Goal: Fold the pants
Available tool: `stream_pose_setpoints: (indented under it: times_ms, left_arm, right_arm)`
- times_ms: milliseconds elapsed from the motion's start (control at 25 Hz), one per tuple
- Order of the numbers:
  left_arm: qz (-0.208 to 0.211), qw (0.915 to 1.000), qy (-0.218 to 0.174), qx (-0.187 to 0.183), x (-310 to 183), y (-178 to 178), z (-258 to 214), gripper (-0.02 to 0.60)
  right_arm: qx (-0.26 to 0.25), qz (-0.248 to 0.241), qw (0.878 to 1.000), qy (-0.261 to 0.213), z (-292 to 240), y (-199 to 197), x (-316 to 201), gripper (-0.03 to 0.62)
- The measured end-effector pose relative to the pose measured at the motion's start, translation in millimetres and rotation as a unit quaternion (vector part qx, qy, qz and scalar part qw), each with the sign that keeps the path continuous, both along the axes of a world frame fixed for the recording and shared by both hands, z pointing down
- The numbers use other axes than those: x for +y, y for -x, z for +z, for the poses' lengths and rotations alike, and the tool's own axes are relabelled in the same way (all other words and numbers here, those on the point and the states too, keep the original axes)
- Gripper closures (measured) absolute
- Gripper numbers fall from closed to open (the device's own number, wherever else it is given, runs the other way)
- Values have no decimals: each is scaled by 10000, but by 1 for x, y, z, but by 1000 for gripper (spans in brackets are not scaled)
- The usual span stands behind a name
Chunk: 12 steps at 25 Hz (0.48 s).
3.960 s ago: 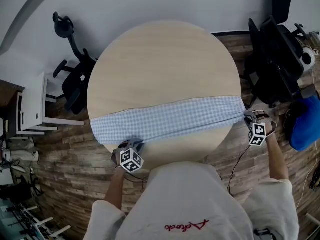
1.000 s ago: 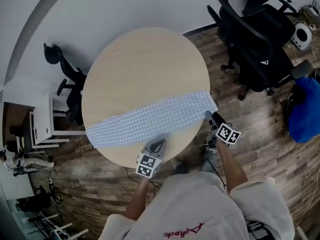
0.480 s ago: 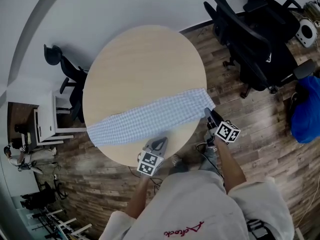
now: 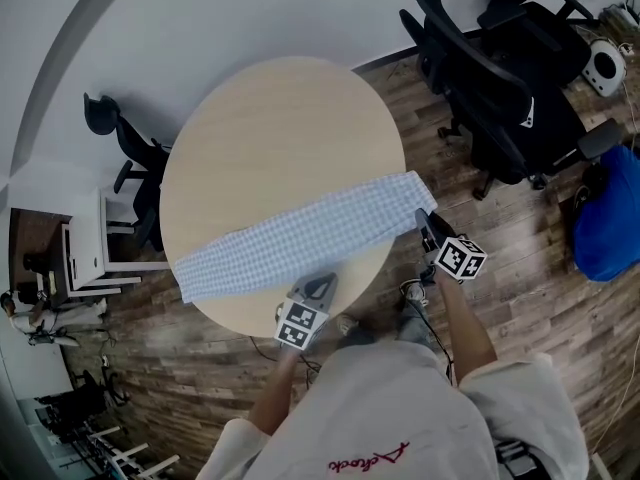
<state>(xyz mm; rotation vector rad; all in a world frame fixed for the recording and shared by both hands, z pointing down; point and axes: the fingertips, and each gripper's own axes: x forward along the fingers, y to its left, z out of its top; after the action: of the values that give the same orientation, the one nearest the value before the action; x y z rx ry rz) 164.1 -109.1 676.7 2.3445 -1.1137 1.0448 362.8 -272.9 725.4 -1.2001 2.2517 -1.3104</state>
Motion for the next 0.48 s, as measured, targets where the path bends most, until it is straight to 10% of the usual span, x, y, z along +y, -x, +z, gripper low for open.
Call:
stream_pose_setpoints:
  times_ms: [480]
  left_arm:
    - [-156, 9977, -382, 543, 19, 44, -10, 549]
  right_arm:
    - [1525, -406, 9807, -1157, -76, 57, 9, 530]
